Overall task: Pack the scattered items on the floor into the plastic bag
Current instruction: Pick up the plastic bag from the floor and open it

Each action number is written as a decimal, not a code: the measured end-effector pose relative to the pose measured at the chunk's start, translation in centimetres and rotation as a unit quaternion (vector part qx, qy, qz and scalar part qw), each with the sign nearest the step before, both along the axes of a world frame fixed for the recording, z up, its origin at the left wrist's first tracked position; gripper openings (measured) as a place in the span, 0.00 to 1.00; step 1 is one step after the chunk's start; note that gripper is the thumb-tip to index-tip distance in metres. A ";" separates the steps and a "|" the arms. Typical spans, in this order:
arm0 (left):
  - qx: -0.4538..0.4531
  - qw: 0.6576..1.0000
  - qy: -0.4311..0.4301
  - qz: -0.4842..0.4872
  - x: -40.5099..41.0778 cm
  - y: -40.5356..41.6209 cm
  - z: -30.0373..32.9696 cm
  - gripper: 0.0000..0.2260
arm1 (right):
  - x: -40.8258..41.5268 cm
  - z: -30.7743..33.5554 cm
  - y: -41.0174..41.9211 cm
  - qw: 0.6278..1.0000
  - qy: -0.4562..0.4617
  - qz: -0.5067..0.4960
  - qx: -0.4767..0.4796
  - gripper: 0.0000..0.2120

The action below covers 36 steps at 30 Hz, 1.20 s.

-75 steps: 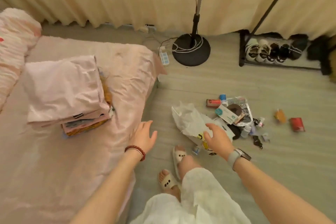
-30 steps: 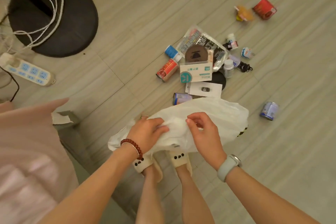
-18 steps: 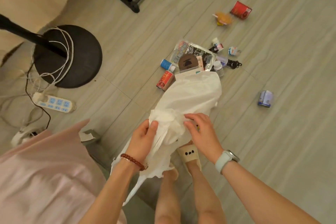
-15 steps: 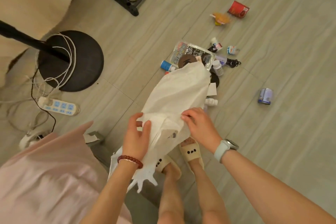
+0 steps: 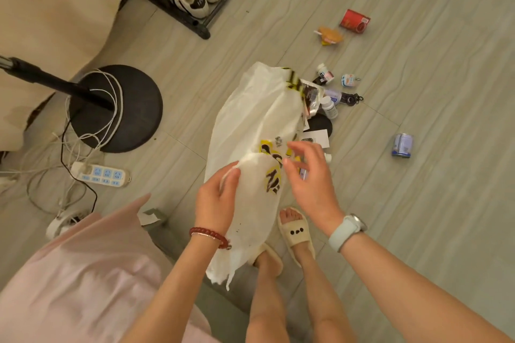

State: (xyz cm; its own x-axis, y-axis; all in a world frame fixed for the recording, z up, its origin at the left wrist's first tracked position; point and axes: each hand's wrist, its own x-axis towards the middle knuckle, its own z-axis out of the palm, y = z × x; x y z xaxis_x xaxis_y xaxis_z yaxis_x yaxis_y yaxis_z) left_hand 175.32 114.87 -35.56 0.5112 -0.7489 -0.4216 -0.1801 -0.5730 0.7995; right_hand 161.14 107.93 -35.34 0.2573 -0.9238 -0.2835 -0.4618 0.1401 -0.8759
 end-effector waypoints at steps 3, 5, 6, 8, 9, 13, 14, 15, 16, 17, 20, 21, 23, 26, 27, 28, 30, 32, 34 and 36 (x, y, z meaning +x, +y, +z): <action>0.063 0.978 0.125 0.157 -0.4 -0.3 0.7 0.13 | -0.7 -0.7 3.5 0.992 0.040 0.090 0.078 0.23; 0.076 0.964 0.168 0.193 -0.6 -0.1 1.1 0.13 | -0.5 -1.4 5.6 0.982 0.061 0.130 0.122 0.26; 0.071 0.960 0.184 0.198 -0.7 0.1 1.4 0.13 | -0.1 -1.7 6.3 0.979 0.067 0.137 0.135 0.26; 0.061 0.956 0.207 0.198 -0.8 0.4 2.1 0.13 | 0.8 -2.0 6.9 0.974 0.075 0.147 0.154 0.23; 0.060 0.956 0.209 0.194 -0.8 0.6 2.3 0.13 | 1.4 -2.0 6.9 0.973 0.076 0.150 0.158 0.19; 0.068 0.971 0.151 0.172 0.8 1.9 2.5 0.13 | 2.5 -1.7 6.4 0.980 0.063 0.130 0.134 0.07; 0.066 0.980 0.107 0.152 1.4 2.4 2.4 0.13 | 2.2 -1.5 6.1 0.982 0.066 0.120 0.129 0.06; 0.065 0.989 0.054 0.121 2.0 2.9 2.4 0.13 | 1.8 -1.3 5.7 0.983 0.080 0.113 0.120 0.06; 0.069 0.995 -0.009 0.073 2.6 3.5 2.3 0.14 | 1.4 -1.1 5.3 0.983 0.102 0.108 0.105 0.06; 0.080 0.994 -0.075 0.013 3.0 4.2 2.1 0.17 | 0.9 -1.0 4.8 0.982 0.126 0.108 0.088 0.06; 0.132 0.961 -0.197 -0.144 3.4 6.0 1.6 0.24 | 0.4 -0.5 3.6 0.981 0.145 0.121 0.048 0.06; 0.156 0.955 -0.198 -0.156 3.4 6.3 1.7 0.26 | 0.6 -0.3 3.4 0.984 0.125 0.122 0.046 0.05; 0.184 0.952 -0.195 -0.151 3.6 6.3 1.9 0.30 | 1.0 0.1 3.0 0.989 0.079 0.109 0.056 0.04; 0.056 0.947 -0.246 -0.199 4.2 6.5 2.4 0.30 | 1.6 0.3 2.5 0.994 0.013 0.074 0.085 0.05; 0.013 0.942 -0.249 -0.222 4.2 6.5 2.5 0.29 | 1.7 0.3 2.3 0.993 0.002 0.070 0.097 0.05; -0.016 0.947 -0.225 -0.229 4.1 6.6 2.5 0.26 | 1.7 0.2 2.1 0.992 0.000 0.074 0.104 0.05; -0.028 0.980 -0.116 -0.160 3.4 6.7 3.3 0.18 | 1.4 0.2 2.1 0.989 0.009 0.099 0.106 0.04; -0.010 1.000 -0.009 -0.021 3.0 6.3 3.9 0.18 | 0.4 0.5 2.4 0.986 0.040 0.148 0.071 0.07; 0.018 0.997 0.028 0.068 3.1 6.2 4.0 0.18 | -0.6 0.7 3.1 0.966 0.106 0.231 -0.036 0.15; 0.030 0.993 0.049 0.107 3.3 6.1 3.5 0.16 | -1.5 0.8 3.7 0.927 0.153 0.306 -0.156 0.20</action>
